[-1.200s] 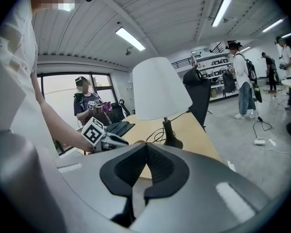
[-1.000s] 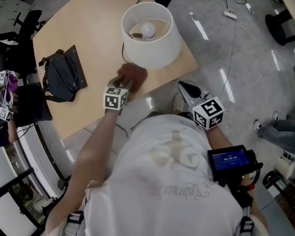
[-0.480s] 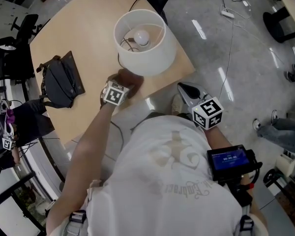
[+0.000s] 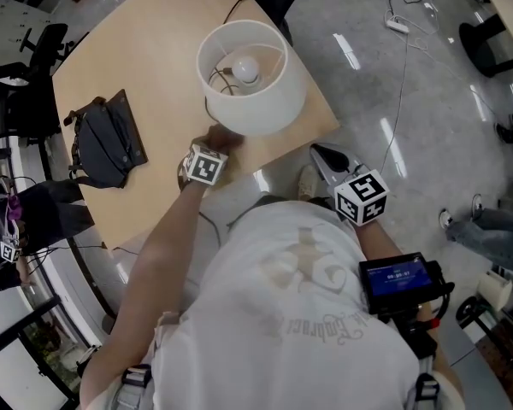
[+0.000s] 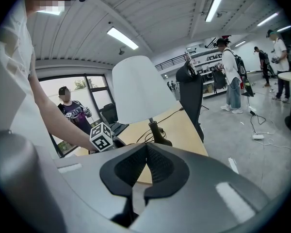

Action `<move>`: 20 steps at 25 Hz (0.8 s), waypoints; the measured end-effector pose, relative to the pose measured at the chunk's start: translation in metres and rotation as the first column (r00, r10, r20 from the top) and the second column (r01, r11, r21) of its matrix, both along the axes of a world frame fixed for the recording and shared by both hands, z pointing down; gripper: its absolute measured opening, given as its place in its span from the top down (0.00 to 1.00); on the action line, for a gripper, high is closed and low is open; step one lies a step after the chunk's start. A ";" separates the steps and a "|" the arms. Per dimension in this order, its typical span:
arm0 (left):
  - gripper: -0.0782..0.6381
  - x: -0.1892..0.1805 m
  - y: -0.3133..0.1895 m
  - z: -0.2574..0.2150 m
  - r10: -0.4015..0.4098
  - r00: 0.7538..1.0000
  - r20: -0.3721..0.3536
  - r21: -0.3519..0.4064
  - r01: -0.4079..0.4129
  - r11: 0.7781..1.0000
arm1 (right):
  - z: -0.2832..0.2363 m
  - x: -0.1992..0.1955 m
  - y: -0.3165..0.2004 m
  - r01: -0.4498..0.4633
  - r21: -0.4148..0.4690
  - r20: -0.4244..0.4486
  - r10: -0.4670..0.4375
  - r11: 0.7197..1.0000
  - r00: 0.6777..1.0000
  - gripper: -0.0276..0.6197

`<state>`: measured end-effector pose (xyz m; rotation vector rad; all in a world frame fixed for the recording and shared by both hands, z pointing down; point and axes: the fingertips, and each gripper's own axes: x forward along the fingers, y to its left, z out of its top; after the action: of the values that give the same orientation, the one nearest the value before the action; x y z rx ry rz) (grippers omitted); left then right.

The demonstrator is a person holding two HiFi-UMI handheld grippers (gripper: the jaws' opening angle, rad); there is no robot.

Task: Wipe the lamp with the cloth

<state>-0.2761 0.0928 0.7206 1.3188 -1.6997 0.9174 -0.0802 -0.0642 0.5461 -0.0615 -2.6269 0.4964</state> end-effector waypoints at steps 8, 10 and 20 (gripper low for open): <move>0.70 0.012 0.020 -0.023 -0.253 0.950 -0.181 0.172 0.284 0.943 | -0.002 -0.006 -0.003 0.045 -0.013 0.013 -0.045 0.999 0.999 0.94; 0.70 0.019 0.018 -0.043 -0.333 0.902 -0.274 0.265 0.404 0.875 | -0.001 -0.006 -0.006 0.068 -0.034 0.025 -0.068 0.997 0.997 0.94; 0.73 0.049 0.013 -0.134 -0.399 0.771 -0.496 0.533 0.633 0.562 | 0.006 -0.016 -0.009 0.184 -0.097 0.072 -0.177 0.978 0.982 0.94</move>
<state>-0.2273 0.1054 0.5870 1.1618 -2.0624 -0.3295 -0.0963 -0.0728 0.5525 -0.3513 -2.6225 0.5750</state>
